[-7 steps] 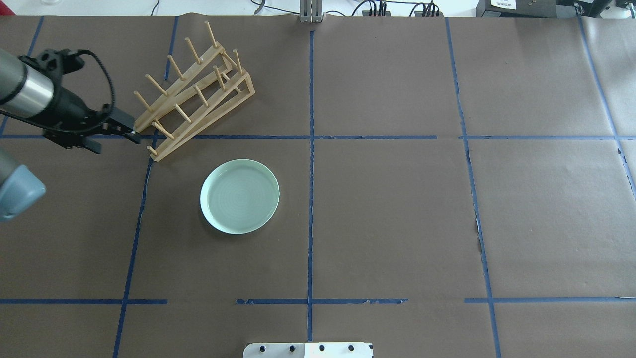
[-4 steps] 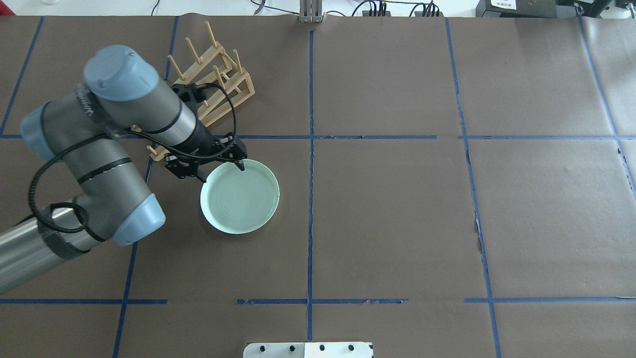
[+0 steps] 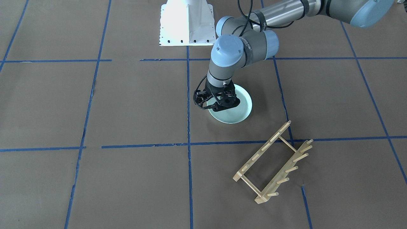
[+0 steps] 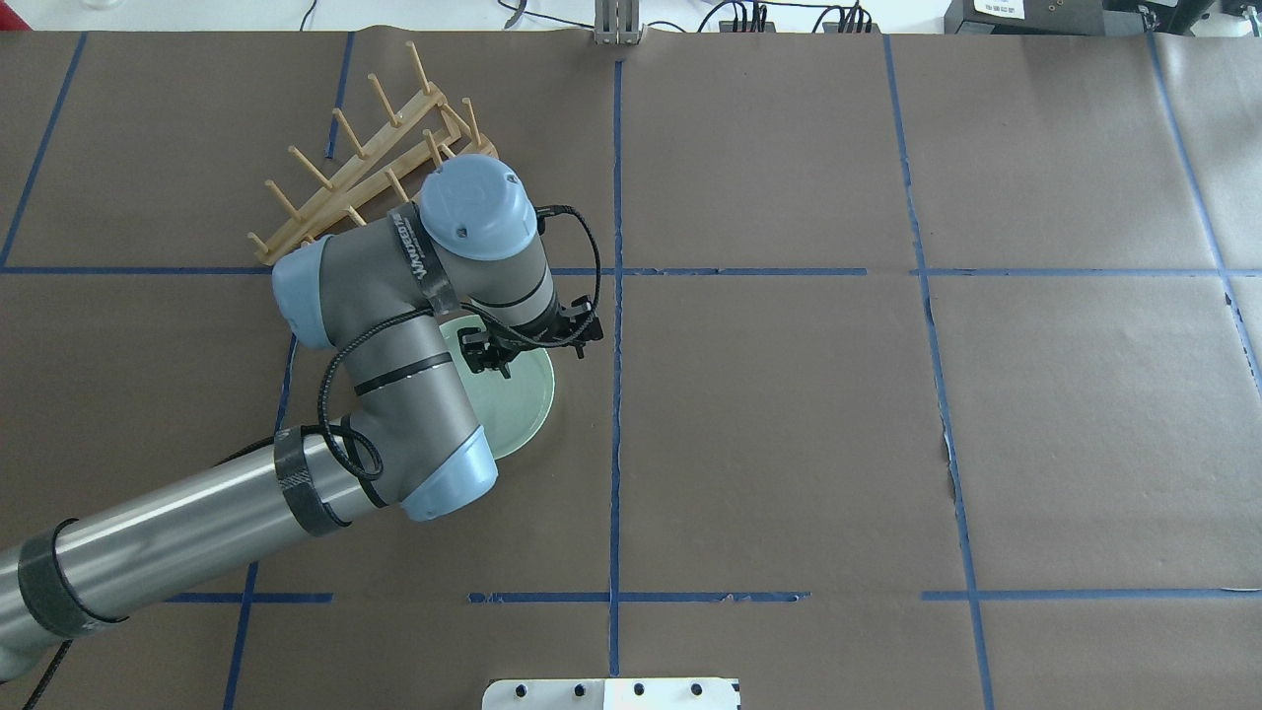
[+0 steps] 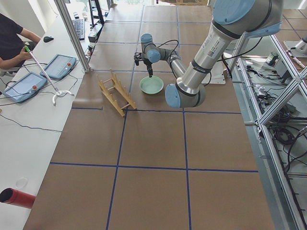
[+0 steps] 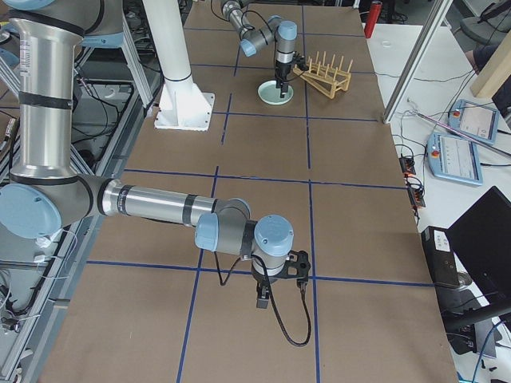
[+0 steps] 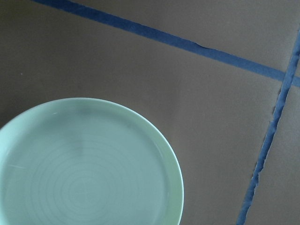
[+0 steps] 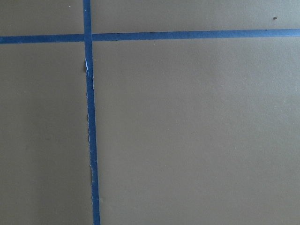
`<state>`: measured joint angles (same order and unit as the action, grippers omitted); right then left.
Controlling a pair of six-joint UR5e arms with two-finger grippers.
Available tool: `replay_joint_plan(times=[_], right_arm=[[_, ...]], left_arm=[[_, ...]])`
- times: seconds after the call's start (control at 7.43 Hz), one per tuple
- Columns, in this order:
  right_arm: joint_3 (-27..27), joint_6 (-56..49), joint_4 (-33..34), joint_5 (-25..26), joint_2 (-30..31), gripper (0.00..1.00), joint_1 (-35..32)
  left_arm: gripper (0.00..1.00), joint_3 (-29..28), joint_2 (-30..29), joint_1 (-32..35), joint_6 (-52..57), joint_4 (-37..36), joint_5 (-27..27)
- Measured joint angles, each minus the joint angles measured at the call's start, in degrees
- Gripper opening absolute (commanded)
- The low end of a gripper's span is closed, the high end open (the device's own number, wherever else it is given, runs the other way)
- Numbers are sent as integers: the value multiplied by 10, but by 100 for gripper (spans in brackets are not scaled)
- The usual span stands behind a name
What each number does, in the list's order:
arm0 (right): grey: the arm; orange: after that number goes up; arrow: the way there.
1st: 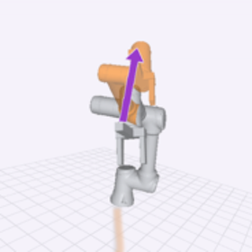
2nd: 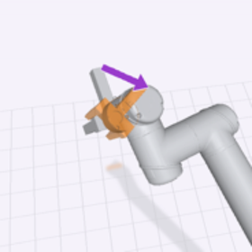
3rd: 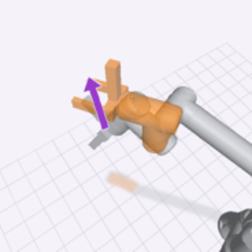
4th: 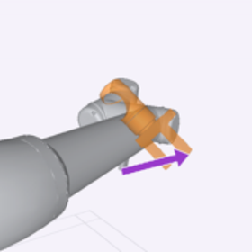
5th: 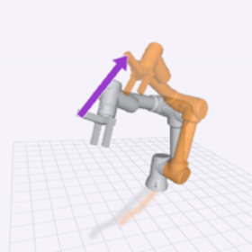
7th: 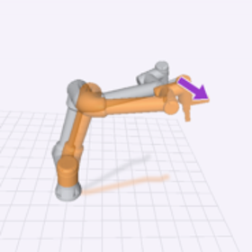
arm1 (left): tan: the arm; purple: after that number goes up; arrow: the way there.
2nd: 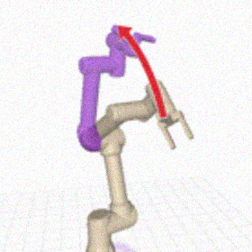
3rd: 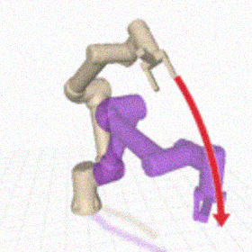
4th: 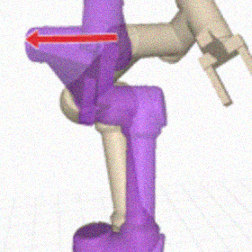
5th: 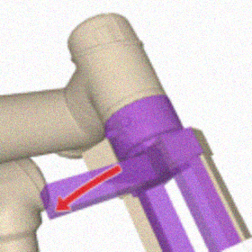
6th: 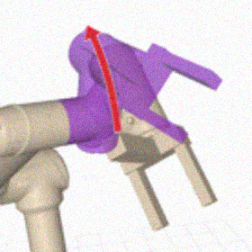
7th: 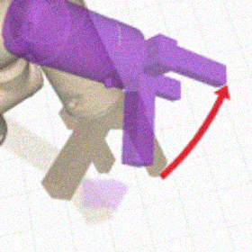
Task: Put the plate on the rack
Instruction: 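Close the left gripper on the green plate's rim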
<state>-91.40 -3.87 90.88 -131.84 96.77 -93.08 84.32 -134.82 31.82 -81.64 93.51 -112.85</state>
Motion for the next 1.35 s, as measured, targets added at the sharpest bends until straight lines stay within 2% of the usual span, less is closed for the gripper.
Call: replay_joint_plan(times=[0.13, 0.4, 0.67, 0.81, 0.94, 1.35], right_arm=[[0, 0, 0, 0, 0, 100, 0], [0, 0, 0, 0, 0, 100, 0], [0, 0, 0, 0, 0, 100, 0], [0, 0, 0, 0, 0, 100, 0], [0, 0, 0, 0, 0, 100, 0], [0, 0, 0, 0, 0, 100, 0]], left_arm=[[85, -16, -8, -14, 8, -7, 20], [64, -27, -13, -24, 25, -11, 37], [60, -29, -12, -29, 29, -12, 40], [37, -29, -11, -31, 29, -13, 40], [0, -29, -10, -32, 29, -13, 40], [0, -24, -11, -33, 29, -13, 39]])
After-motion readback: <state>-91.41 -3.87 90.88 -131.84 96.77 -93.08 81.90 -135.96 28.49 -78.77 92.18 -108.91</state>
